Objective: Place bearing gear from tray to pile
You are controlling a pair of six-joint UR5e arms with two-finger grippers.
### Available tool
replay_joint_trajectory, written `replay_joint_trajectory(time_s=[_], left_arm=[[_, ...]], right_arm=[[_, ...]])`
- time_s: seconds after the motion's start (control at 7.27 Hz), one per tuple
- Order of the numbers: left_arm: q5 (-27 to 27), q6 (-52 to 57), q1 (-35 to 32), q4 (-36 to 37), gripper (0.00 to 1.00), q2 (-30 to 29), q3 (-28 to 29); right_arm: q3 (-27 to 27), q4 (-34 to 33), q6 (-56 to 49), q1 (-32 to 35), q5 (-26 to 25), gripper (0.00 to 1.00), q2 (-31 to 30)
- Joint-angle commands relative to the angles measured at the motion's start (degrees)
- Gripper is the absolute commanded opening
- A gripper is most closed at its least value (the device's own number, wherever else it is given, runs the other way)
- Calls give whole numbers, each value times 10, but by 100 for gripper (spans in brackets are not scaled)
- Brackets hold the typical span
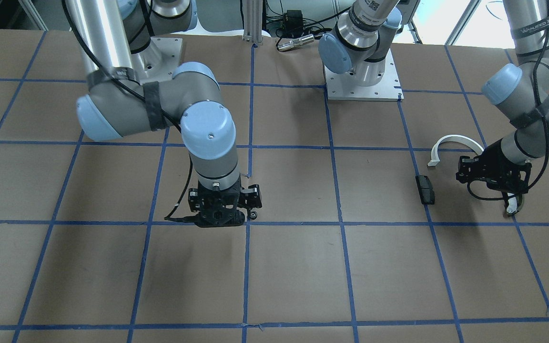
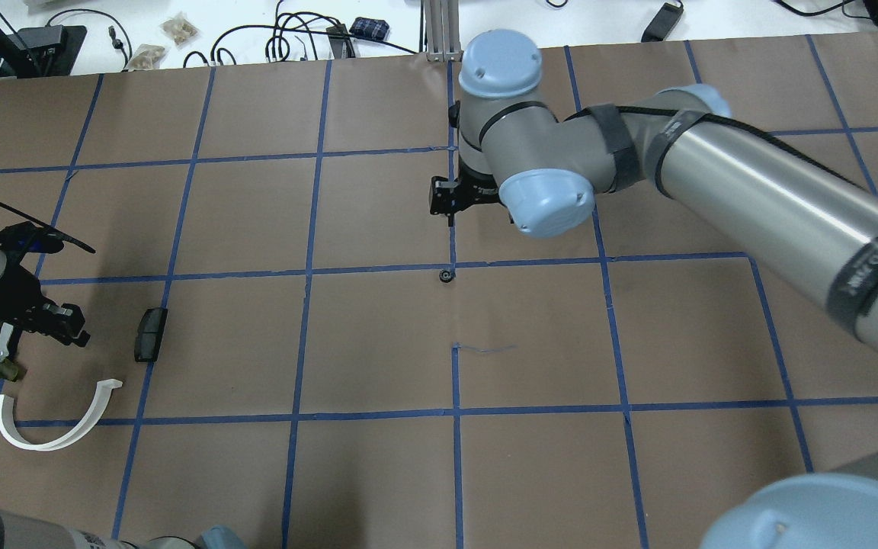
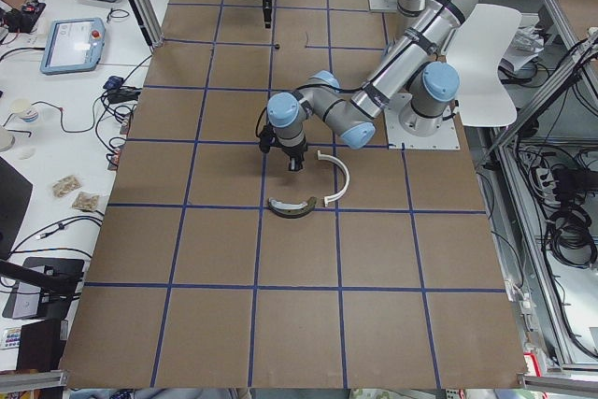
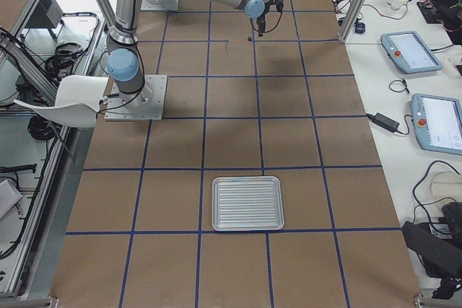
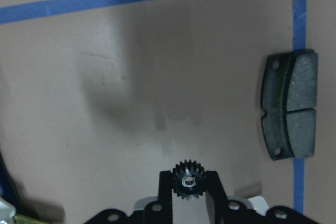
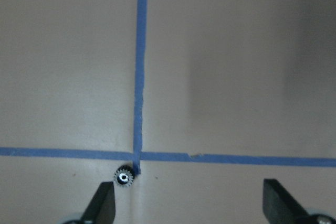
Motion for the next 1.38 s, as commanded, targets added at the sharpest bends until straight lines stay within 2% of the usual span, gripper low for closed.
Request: replay_joint_trajectory(time_s=[0.0,0.14,0.28,0.41,0.55,0.83,1.24], left_arm=[[-20,-17,-15,4,60,-2,8],[-46,-50,-51,-4,65,2,41],[-38,-95,-126,-46,75,12,85],[-39,-202,-195,-92,80,14,126],[-48,-317,-264,-99,83,-3,154],[-50,-500,-399,-60,84,-27,170],[-58,-672,-519,58,83,-114,171]], right_arm=[[-19,131,-36,-53,-9,100,-109],[-15,186,-97,-77,-33,100,-156],[-14,217,-153,-106,-45,100,-196],[-14,222,-160,-134,-40,100,-203],[-14,220,-159,-139,-39,100,-204],[-13,217,-154,-142,-32,100,-205],[-13,214,-153,-142,-32,100,-203]])
